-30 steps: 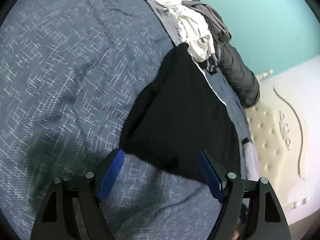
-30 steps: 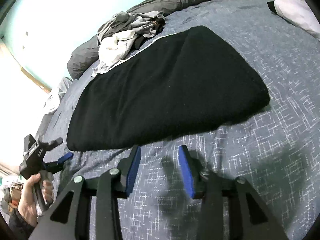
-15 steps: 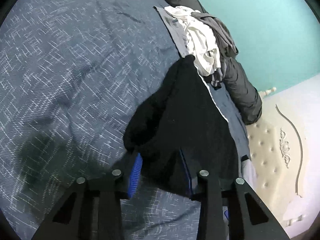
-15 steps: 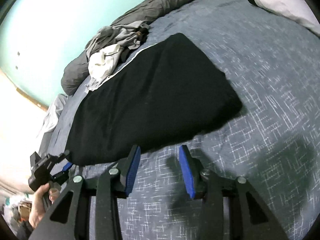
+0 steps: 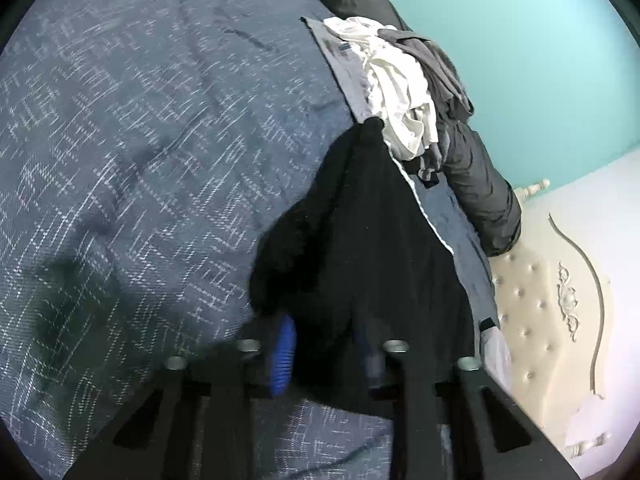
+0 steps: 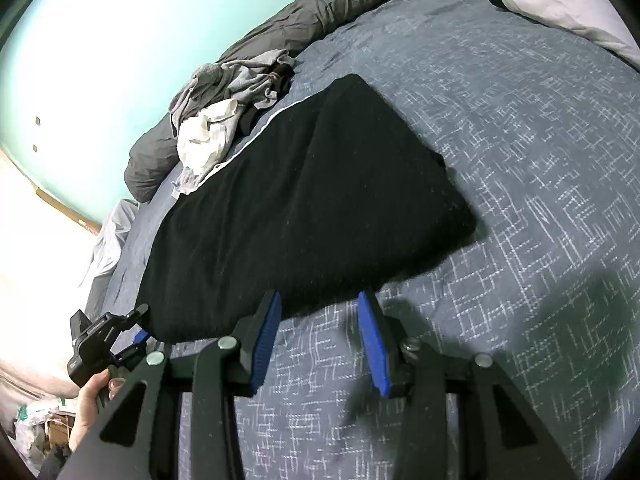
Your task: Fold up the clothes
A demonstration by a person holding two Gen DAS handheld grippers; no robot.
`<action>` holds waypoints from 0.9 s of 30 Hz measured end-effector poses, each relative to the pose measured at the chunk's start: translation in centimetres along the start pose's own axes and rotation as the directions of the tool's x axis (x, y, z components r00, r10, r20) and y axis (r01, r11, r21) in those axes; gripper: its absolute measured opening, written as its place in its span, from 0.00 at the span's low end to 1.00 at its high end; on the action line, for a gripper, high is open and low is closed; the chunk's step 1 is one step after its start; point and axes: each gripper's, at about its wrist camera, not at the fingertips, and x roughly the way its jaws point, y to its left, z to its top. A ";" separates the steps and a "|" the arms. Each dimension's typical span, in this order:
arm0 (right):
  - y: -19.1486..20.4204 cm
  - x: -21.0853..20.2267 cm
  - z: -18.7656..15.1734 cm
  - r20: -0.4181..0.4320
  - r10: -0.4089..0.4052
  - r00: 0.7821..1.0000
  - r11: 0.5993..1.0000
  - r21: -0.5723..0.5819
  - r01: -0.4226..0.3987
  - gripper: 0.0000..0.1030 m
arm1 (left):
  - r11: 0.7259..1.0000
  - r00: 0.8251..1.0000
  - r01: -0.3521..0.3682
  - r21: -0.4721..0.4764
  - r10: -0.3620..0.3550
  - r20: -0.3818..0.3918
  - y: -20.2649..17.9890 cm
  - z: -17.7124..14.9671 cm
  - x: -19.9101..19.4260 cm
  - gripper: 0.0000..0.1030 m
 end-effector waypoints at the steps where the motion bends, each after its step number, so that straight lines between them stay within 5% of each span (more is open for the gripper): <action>1: -0.1 0.0 0.0 -0.001 0.002 1.000 1.000 0.003 -0.002 0.40 | 1.000 1.000 0.013 0.004 -0.013 0.003 -0.4 0.1 -0.1 0.18; 13: -1.1 -0.9 0.6 0.021 0.018 1.000 0.999 0.051 -0.019 0.40 | 0.963 0.985 0.161 0.215 -0.170 0.023 -12.8 -0.4 -0.7 0.10; 20: -2.9 -2.6 1.4 0.049 0.023 0.999 0.995 0.095 -0.027 0.40 | 0.899 0.963 0.269 0.346 -0.241 -0.122 -22.9 -5.7 4.1 0.10; 27: -4.6 -3.5 2.6 0.054 -0.015 0.998 0.993 0.115 0.009 0.40 | 0.858 0.930 0.287 0.426 -0.144 -0.337 -26.0 -15.2 13.1 0.10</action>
